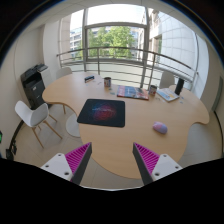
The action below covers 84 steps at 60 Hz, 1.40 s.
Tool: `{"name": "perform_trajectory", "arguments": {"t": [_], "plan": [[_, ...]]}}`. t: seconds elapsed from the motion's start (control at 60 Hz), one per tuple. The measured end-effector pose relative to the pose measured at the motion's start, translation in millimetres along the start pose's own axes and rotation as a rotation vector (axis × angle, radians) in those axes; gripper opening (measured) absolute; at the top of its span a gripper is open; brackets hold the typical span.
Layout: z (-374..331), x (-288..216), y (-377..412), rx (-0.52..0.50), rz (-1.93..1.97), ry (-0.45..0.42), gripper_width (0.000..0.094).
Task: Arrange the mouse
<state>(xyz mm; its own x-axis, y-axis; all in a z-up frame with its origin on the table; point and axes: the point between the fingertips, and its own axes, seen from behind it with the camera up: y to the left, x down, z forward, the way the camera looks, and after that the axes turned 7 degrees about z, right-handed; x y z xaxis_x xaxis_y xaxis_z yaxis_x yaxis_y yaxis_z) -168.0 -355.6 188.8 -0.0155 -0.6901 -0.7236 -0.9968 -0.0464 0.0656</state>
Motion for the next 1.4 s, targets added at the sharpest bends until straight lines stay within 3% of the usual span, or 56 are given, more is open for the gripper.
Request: {"name": "perform_trajectory", "arguments": {"t": [0.117, 0.25, 0.35, 0.633, 1.033, 1.133, 1.217, 1.4], "plan": [[7.2, 19.4, -23.4, 0.026, 0.030, 0.044, 0.0840], [53.4, 52.4, -102.9, 0.066, 0.060, 0.093, 0.0844], [92.6, 59.2, -176.3, 0.103, 0.052, 0.084, 0.0845], [209.0, 15.5, -300.1, 0.136, 0.023, -0.038, 0.0843], [303.7, -41.0, -328.3, 0.085, 0.027, -0.074, 0.0836], [319.0, -53.1, -332.2, 0.077, 0.089, -0.081, 0.0756], [323.5, -55.9, -328.3, 0.092, 0.087, -0.093, 0.0572], [322.9, -58.4, -334.2, 0.166, 0.112, -0.111, 0.0483]]}}
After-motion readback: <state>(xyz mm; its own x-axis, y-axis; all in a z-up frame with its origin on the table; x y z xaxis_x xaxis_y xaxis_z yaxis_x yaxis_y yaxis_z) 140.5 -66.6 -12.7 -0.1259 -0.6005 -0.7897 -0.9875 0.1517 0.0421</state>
